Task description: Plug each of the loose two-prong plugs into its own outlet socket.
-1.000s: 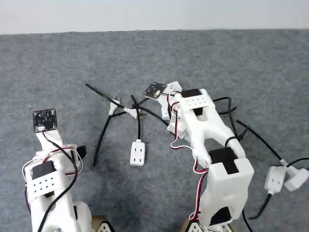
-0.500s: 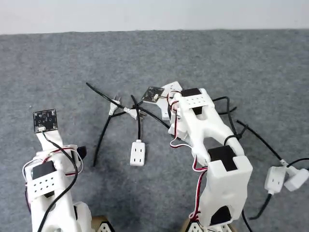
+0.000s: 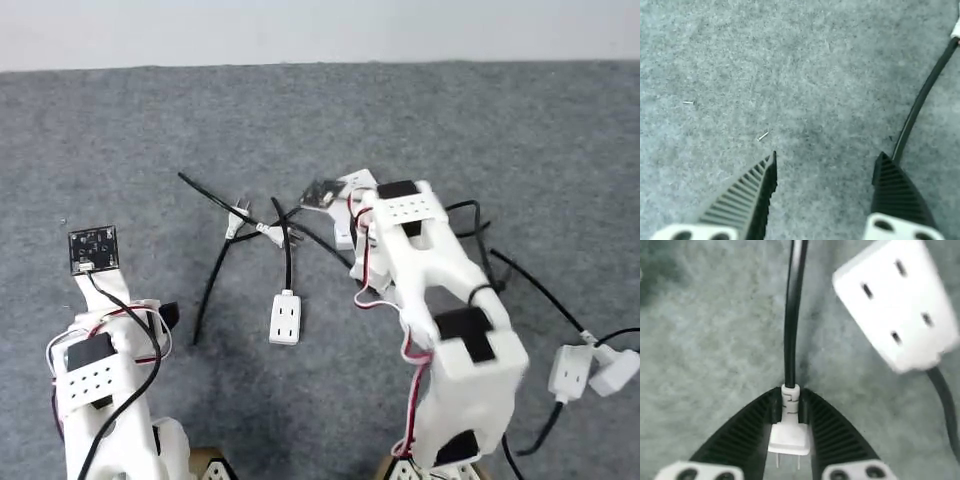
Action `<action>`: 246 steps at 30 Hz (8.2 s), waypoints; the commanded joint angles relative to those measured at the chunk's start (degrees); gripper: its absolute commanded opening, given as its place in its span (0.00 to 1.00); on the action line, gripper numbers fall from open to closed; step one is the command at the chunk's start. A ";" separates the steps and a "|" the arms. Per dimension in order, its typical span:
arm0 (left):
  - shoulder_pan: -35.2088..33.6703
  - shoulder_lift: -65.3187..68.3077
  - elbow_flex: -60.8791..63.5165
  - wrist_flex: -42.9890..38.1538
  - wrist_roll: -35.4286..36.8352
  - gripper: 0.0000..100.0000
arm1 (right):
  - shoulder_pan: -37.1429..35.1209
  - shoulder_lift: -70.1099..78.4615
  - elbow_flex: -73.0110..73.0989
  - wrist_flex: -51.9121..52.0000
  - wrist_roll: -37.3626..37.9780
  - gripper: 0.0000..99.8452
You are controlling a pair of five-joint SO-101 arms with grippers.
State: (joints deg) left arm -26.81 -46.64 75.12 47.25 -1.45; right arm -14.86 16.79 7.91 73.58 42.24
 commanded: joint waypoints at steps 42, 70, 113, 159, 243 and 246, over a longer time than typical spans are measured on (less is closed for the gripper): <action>17.76 9.58 -5.93 9.76 -24.44 0.01 | -34.42 -35.21 15.30 -9.27 -31.74 0.01; 17.41 -17.23 7.25 8.26 -17.05 0.02 | -23.69 -34.59 25.23 -24.04 -52.84 0.01; 15.21 -19.60 7.96 8.18 -16.44 0.02 | -22.29 -34.95 39.82 -37.23 -57.76 0.01; 15.12 -19.34 8.04 8.35 -16.70 0.02 | -28.00 -33.19 44.31 -35.03 -40.18 0.01; 13.36 -19.60 7.87 8.35 -16.79 0.02 | 28.62 -63.25 31.65 -1.19 -25.76 0.01; 13.36 -19.60 7.87 8.35 -16.62 0.02 | 39.69 -62.02 35.96 -6.55 -21.63 0.01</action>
State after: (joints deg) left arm -13.36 -65.45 83.56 56.75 -18.68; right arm 13.63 -44.31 42.46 71.74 16.84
